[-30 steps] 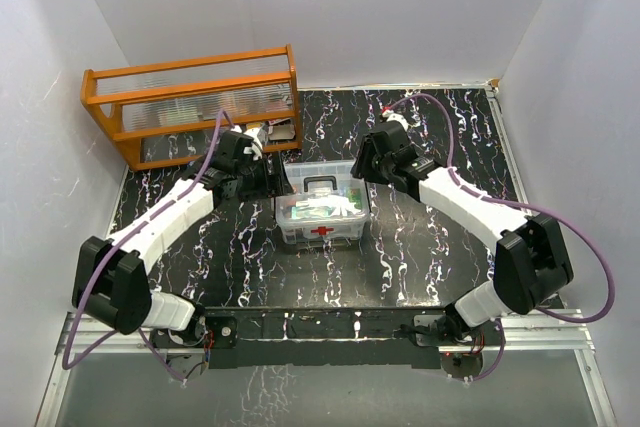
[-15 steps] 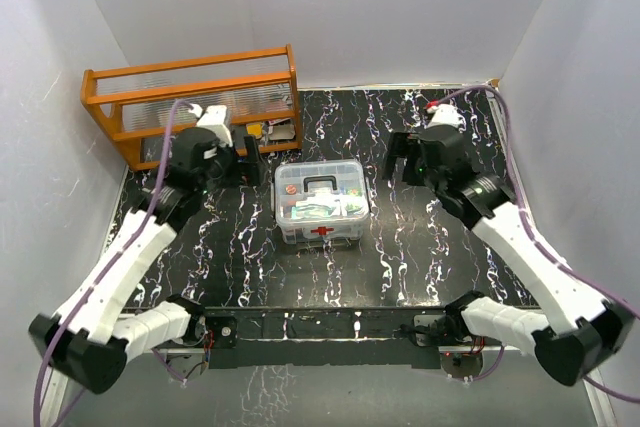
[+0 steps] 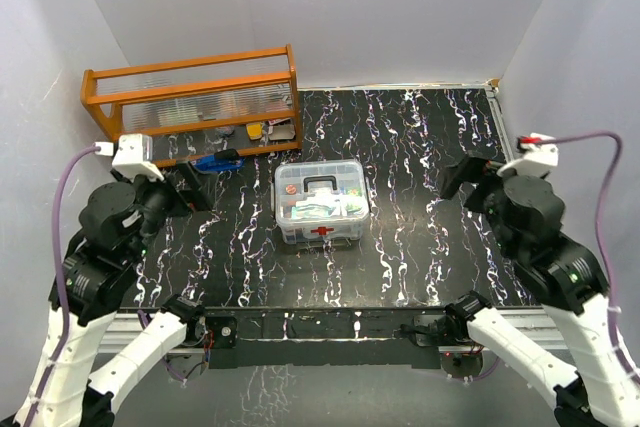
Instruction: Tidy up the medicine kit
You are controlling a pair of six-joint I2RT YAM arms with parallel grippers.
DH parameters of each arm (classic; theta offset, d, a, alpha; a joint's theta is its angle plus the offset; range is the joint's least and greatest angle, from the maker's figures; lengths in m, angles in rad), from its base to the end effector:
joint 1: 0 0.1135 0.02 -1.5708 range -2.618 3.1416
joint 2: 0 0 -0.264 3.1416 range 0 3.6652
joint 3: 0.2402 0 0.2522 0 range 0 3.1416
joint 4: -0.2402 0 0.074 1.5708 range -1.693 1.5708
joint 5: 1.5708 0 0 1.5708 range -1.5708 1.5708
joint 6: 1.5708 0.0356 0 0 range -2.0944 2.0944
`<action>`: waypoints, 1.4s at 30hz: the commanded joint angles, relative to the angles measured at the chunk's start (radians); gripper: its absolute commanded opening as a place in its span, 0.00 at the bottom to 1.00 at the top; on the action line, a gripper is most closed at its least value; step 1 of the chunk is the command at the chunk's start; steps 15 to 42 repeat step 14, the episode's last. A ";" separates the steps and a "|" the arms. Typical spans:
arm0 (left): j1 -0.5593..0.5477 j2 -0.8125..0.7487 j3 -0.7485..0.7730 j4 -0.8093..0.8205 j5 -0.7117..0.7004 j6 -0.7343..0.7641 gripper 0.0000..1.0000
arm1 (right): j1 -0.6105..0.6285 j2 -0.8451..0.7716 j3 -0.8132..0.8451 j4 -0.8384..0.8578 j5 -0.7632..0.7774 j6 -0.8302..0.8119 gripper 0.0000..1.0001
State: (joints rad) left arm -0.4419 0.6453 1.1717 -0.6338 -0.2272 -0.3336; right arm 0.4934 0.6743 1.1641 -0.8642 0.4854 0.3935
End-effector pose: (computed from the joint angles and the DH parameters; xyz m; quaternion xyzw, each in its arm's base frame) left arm 0.0927 -0.0350 0.4356 -0.0356 0.7423 -0.1729 0.6464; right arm 0.0958 0.0327 0.4079 0.0951 0.8079 0.0552 0.5790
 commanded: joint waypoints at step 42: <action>-0.005 -0.124 0.064 -0.190 -0.013 -0.045 0.99 | -0.001 -0.135 0.051 -0.038 0.102 0.065 0.98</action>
